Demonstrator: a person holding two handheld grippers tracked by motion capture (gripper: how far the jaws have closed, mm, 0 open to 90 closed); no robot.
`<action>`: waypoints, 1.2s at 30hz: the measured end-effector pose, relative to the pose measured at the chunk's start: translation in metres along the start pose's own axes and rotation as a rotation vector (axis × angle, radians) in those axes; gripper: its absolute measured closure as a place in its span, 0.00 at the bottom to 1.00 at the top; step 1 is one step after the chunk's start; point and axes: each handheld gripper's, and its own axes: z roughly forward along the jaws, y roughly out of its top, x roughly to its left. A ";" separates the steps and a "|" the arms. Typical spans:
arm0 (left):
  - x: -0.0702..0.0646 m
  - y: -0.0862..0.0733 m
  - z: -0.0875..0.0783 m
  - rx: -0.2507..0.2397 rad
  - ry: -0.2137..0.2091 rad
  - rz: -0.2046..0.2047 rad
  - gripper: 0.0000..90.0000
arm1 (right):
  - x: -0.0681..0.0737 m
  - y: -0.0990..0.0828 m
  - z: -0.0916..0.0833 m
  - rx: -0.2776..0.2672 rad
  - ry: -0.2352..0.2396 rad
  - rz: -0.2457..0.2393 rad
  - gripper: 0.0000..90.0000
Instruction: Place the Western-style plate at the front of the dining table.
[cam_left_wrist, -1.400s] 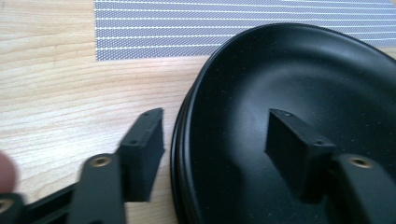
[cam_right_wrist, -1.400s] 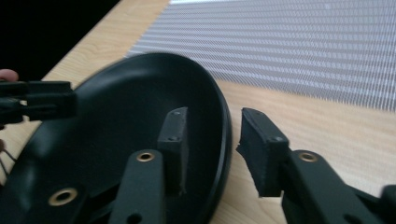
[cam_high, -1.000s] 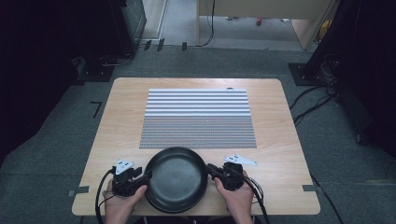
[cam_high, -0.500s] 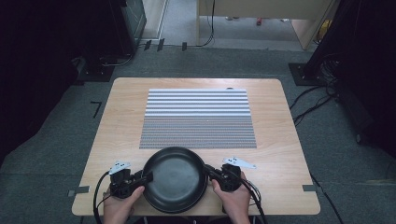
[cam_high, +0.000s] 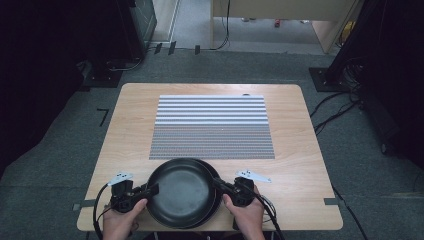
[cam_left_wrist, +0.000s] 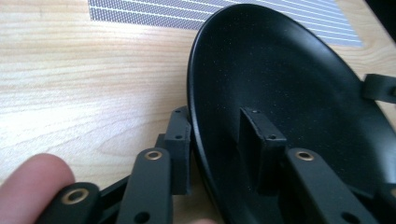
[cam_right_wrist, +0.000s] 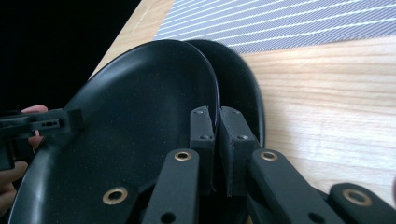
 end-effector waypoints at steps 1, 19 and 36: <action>0.001 0.000 -0.002 -0.003 -0.001 -0.001 0.75 | 0.000 0.000 0.001 0.003 0.003 -0.001 0.93; 0.013 -0.008 -0.010 -0.001 -0.105 -0.076 0.82 | -0.001 -0.011 0.018 -0.043 0.032 0.271 0.94; 0.005 0.005 -0.007 -0.027 -0.139 -0.136 0.87 | -0.004 0.002 0.009 -0.073 0.063 0.303 0.94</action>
